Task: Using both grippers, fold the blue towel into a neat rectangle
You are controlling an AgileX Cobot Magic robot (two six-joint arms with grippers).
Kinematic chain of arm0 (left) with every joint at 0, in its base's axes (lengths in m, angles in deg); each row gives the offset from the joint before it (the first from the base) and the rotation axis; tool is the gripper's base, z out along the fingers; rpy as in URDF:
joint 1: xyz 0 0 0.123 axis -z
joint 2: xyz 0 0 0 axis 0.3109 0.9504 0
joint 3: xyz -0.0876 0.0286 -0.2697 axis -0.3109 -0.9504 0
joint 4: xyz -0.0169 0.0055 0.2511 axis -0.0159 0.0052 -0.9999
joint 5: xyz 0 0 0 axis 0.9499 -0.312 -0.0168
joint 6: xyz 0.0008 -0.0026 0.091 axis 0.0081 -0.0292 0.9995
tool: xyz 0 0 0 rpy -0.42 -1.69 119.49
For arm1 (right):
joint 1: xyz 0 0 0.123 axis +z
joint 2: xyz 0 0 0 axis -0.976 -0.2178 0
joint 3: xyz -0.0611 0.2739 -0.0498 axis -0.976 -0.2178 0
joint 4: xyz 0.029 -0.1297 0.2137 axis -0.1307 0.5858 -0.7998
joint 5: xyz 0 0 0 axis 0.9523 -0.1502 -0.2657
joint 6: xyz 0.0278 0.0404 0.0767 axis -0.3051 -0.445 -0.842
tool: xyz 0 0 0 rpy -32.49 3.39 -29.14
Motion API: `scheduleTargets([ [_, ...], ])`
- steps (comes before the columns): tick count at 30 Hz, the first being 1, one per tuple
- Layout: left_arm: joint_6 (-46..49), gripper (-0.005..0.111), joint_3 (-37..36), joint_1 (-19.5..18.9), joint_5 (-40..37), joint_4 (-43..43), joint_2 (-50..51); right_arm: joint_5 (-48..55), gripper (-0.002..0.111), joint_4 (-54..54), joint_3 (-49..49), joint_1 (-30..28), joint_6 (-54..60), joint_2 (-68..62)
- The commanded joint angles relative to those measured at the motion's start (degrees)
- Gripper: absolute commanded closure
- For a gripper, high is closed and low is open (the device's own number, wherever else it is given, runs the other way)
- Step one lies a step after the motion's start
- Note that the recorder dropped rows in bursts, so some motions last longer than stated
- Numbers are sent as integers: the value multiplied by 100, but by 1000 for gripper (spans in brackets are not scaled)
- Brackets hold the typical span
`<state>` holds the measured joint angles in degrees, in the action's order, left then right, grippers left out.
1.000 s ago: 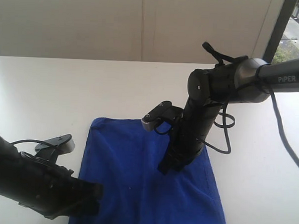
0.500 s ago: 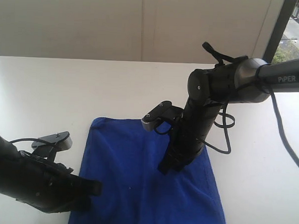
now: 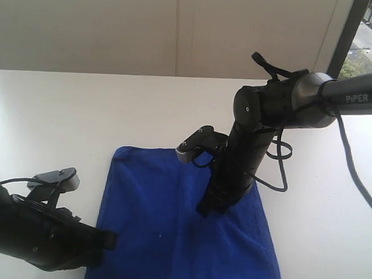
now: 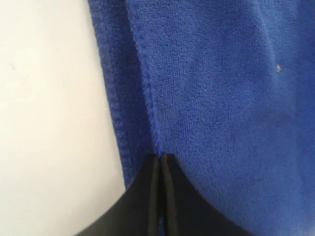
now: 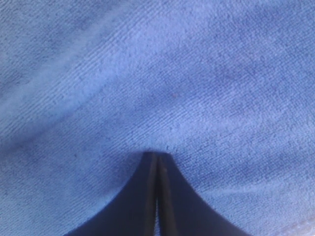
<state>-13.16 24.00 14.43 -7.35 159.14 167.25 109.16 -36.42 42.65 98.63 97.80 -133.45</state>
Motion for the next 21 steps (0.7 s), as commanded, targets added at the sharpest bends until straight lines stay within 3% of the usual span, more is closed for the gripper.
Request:
scheduleTargets([
  [1,-6,107,-52,20,-13,20,-108,7,108,-50,-37,-9,28,-111],
  [21,-5,107,-313,20,196,-18,-97,1,108,-50,-37,-9,28,-111],
])
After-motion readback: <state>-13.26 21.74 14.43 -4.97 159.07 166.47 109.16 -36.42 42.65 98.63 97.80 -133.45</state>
